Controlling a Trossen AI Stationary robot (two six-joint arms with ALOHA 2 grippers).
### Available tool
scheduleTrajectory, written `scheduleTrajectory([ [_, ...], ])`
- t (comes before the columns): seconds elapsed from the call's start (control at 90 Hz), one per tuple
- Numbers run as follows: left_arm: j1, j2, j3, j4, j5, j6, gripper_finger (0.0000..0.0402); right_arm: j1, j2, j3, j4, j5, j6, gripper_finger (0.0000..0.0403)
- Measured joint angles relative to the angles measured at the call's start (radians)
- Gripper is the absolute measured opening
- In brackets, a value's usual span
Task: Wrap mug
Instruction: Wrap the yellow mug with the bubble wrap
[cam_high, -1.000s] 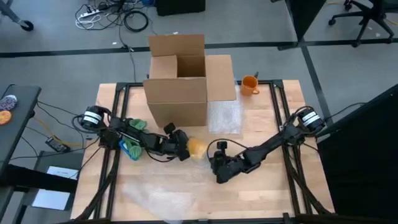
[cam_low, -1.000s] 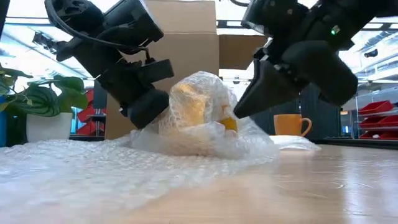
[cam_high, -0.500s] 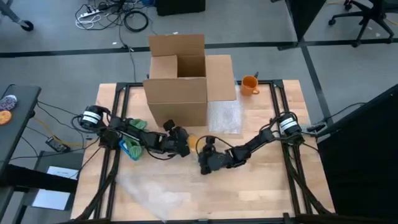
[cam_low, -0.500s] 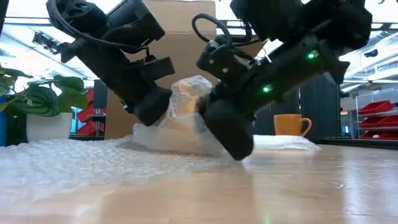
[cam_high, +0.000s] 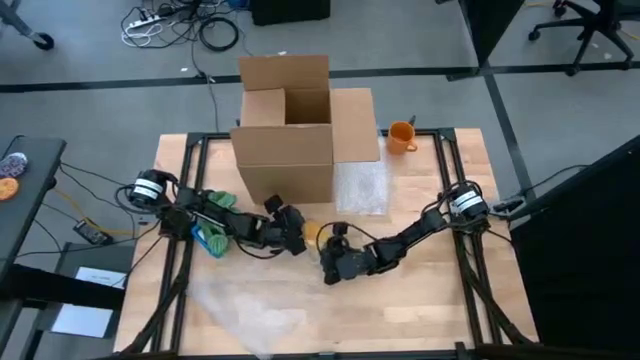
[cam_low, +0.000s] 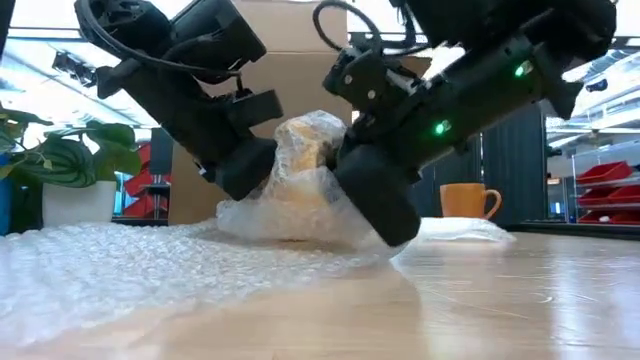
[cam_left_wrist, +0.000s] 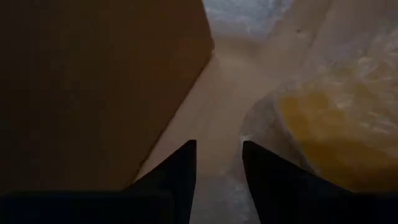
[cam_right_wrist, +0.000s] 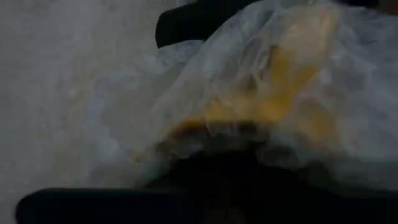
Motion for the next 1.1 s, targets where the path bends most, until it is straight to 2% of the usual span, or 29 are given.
scheduleTrajectory([
  [0.211, -0.001, 0.001, 0.001, -0.004, -0.002, 0.005, 0.0117, 0.068, -0.072, 0.002, -0.200, -0.036, 0.131, 0.0091],
  [0.622, 0.000, 0.001, 0.000, -0.011, -0.025, 0.005, 0.0117, 0.176, -0.257, 0.002, -0.582, -0.059, 0.280, 0.0085],
  [0.756, 0.001, 0.001, -0.001, -0.011, -0.027, 0.004, 0.0117, 0.182, -0.275, 0.001, -0.693, -0.058, 0.343, 0.0073],
  [0.956, 0.002, 0.001, -0.002, 0.009, -0.026, 0.003, 0.0117, 0.146, -0.180, -0.001, -0.650, -0.058, 0.331, 0.0033],
  [1.1, 0.002, 0.001, -0.002, 0.045, -0.002, 0.002, 0.0117, 0.105, -0.103, -0.001, -0.424, -0.055, 0.228, 0.0004],
])
